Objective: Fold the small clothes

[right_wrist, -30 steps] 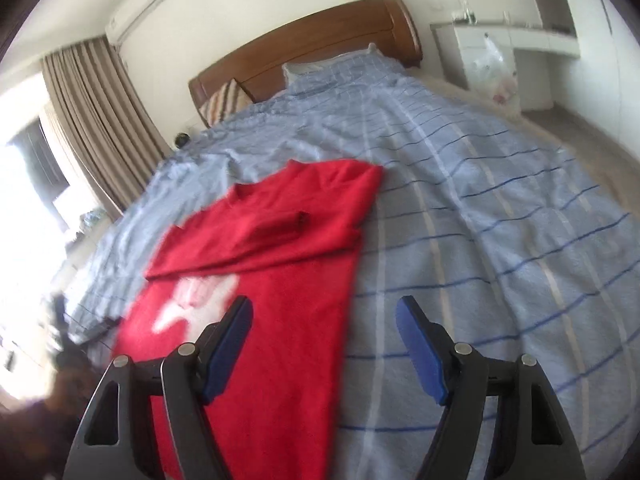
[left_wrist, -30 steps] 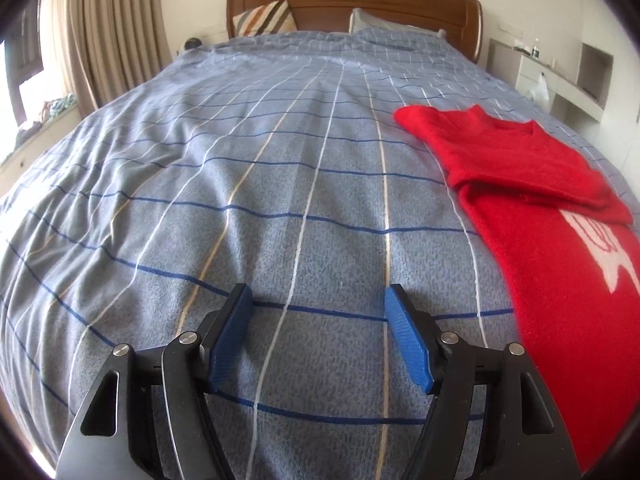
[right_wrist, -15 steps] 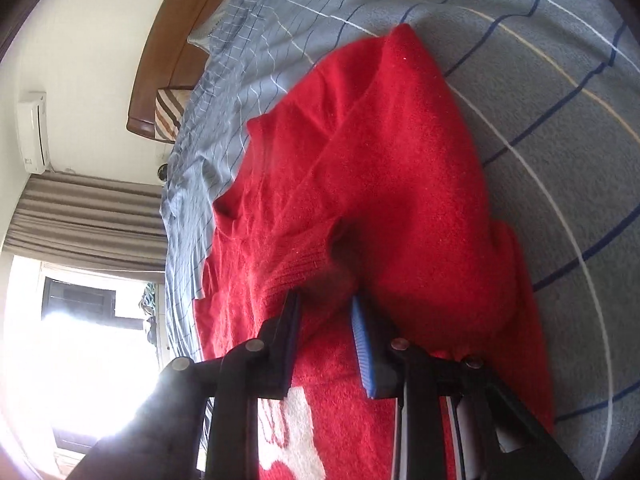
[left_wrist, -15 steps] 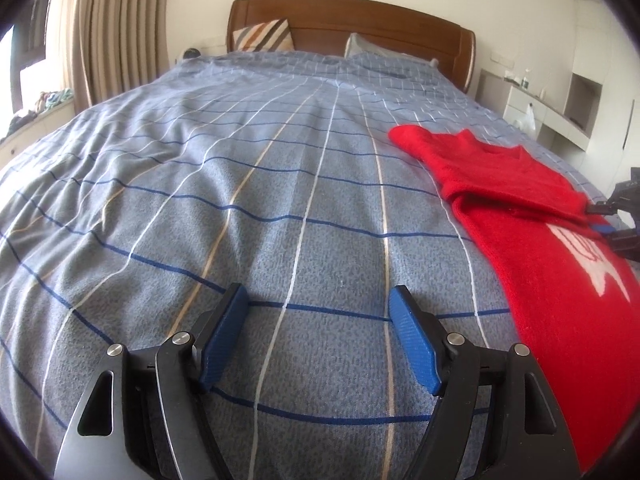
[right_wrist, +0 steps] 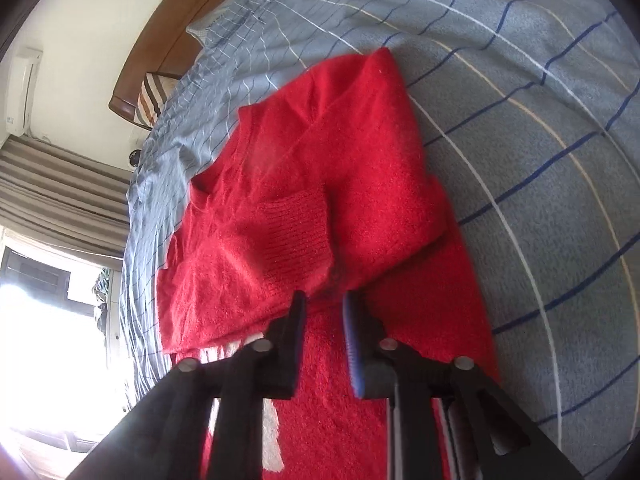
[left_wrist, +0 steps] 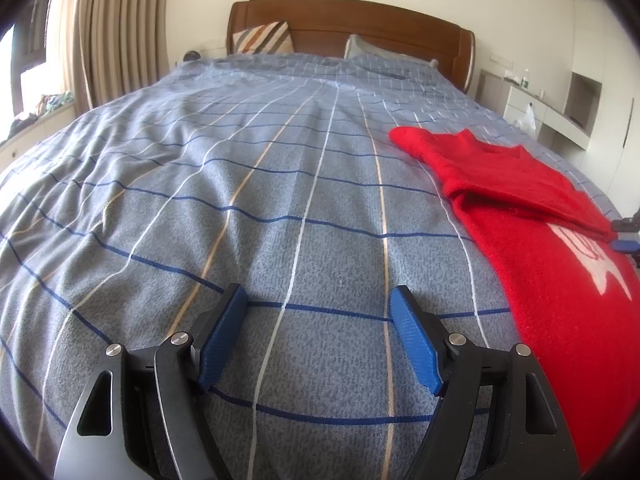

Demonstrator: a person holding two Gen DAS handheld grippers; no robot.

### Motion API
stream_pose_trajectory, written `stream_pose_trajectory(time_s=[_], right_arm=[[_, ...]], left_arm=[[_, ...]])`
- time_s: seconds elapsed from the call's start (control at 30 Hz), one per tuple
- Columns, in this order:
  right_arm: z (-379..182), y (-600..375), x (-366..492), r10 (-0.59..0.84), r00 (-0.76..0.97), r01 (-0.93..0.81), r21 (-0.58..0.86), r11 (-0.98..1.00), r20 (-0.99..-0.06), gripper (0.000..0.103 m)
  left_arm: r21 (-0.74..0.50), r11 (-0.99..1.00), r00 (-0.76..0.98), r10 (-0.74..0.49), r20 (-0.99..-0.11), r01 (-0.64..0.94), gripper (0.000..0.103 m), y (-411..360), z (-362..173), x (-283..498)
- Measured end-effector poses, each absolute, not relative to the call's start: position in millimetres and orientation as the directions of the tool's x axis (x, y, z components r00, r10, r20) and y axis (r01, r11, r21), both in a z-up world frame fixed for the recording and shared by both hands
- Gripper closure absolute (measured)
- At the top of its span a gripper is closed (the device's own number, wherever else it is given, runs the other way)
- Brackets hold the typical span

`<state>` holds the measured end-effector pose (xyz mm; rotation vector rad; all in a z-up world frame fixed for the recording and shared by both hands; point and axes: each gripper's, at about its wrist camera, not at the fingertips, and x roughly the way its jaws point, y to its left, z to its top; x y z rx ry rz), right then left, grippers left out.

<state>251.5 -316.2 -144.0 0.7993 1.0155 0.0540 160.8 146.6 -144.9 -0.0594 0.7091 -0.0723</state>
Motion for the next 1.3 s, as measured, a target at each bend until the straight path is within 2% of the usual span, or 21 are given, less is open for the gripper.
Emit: stream_pose_trajectory(time_s=[0.07,0.13,0.2,0.3,0.37,0.43,0.5,0.6,0.73,0.9,1.0,1.03,1.13,1.23,1.3], right_arm=[[-129.5,-319.8,233.6,0.360,0.590,0.253,0.588,0.768,-0.723,0.058],[-116.8,-323.2,208.9,0.308,0.617,0.191,0.517,0.834,-0.724,0.058],[-110.0,-325.4,182.1,0.225,0.635,0.128,0.388,0.913,-0.739,0.052],[-113.4,-323.4,137.3,0.053,0.657,0.053,0.116,0.992,-0.752,0.051],[-119.8,-327.8,107.2,0.002,0.667,0.036,0.034,0.999,-0.745,0.051],[-123.2,-334.9,79.9,-0.023,0.688,0.047,0.013,0.999,-0.725,0.051],[-124.0,-339.3,57.6,-0.059,0.722,0.071,-0.012,0.997,-0.689,0.045],[-128.0,-339.1,38.7,-0.110,0.755,0.113,-0.037,0.993,-0.646,0.042],[-130.2,-337.3,36.6,-0.105,0.765,0.152,0.019,0.988,-0.636,0.042],[-135.8,-327.8,40.1,-0.099,0.760,0.123,-0.008,0.992,-0.642,0.042],[-131.2,-328.9,37.1,-0.101,0.772,0.121,-0.011,0.993,-0.627,0.042],[-127.3,-329.9,36.3,-0.090,0.774,0.112,-0.005,0.994,-0.627,0.042],[-106.1,-329.2,22.8,-0.039,0.787,0.046,-0.004,0.999,-0.615,0.042],[-94.4,-317.5,9.8,0.126,0.728,-0.128,0.047,0.991,-0.674,0.042],[-102.4,-303.9,3.8,0.204,0.656,-0.209,0.085,0.974,-0.727,0.043]], left_arm=[[-0.077,0.996,0.757,-0.085,-0.648,0.046,0.026,145.8,-144.6,160.8],[-0.069,0.997,0.756,-0.078,-0.650,0.044,0.025,144.6,-143.8,160.7],[-0.058,0.998,0.756,-0.067,-0.651,0.039,0.022,143.0,-143.0,159.9],[-0.038,0.999,0.754,-0.050,-0.655,0.034,0.015,139.7,-142.8,157.9],[-0.025,0.999,0.754,-0.038,-0.656,0.029,0.012,137.7,-142.8,157.3],[-0.019,1.000,0.753,-0.031,-0.657,0.025,0.011,137.5,-142.9,157.9],[-0.018,1.000,0.753,-0.029,-0.658,0.022,0.011,137.5,-143.2,158.3],[-0.015,1.000,0.753,-0.024,-0.658,0.018,0.010,137.3,-143.4,158.6],[-0.012,1.000,0.753,-0.019,-0.658,0.015,0.009,137.1,-144.2,158.7],[-0.013,1.000,0.751,-0.019,-0.660,0.014,0.009,137.3,-144.5,158.7],[-0.049,0.999,0.713,-0.028,-0.701,-0.010,0.009,141.5,-137.8,155.5],[-0.087,0.996,0.700,-0.051,-0.712,-0.017,0.009,143.9,-132.9,148.2],[-0.250,0.967,0.663,-0.219,-0.716,0.049,0.009,145.2,-120.0,109.6],[-0.299,0.947,0.585,-0.309,-0.750,0.117,0.010,126.0,-122.0,69.9],[-0.287,0.946,0.532,-0.321,-0.784,0.147,0.013,109.1,-128.7,53.1]])
